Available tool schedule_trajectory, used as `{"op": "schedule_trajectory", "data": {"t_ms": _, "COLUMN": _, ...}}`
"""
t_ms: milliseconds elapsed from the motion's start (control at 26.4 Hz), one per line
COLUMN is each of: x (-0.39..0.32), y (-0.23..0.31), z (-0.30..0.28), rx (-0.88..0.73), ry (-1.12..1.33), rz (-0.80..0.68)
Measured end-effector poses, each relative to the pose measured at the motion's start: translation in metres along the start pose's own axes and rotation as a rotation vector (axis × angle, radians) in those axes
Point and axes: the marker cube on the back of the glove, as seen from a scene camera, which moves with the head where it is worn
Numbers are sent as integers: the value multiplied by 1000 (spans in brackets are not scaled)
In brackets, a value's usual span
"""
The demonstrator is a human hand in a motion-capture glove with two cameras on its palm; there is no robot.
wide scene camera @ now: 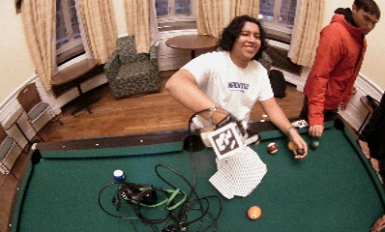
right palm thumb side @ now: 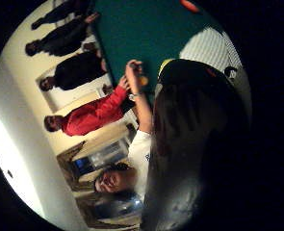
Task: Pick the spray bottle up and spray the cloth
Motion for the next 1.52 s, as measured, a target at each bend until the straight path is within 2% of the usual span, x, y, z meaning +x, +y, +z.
{"op": "schedule_trajectory", "data": {"t_ms": 304, "x": -75, "y": 5, "z": -13, "rx": 174, "ry": -208, "rz": -417}}
{"op": "schedule_trajectory", "data": {"t_ms": 493, "x": -98, "y": -9, "z": 4, "rx": 298, "ry": -334, "rz": -559}}
{"op": "schedule_trajectory", "data": {"t_ms": 911, "x": -100, "y": -73, "z": 99, "rx": 433, "ry": -501, "rz": -596}}
{"op": "schedule_trajectory", "data": {"t_ms": 1176, "x": -85, "y": -134, "z": 161, "rx": 512, "ry": -482, "rz": -562}}
{"op": "schedule_trajectory", "data": {"t_ms": 1518, "x": -80, "y": -176, "z": 190, "rx": 558, "ry": -448, "rz": -566}}
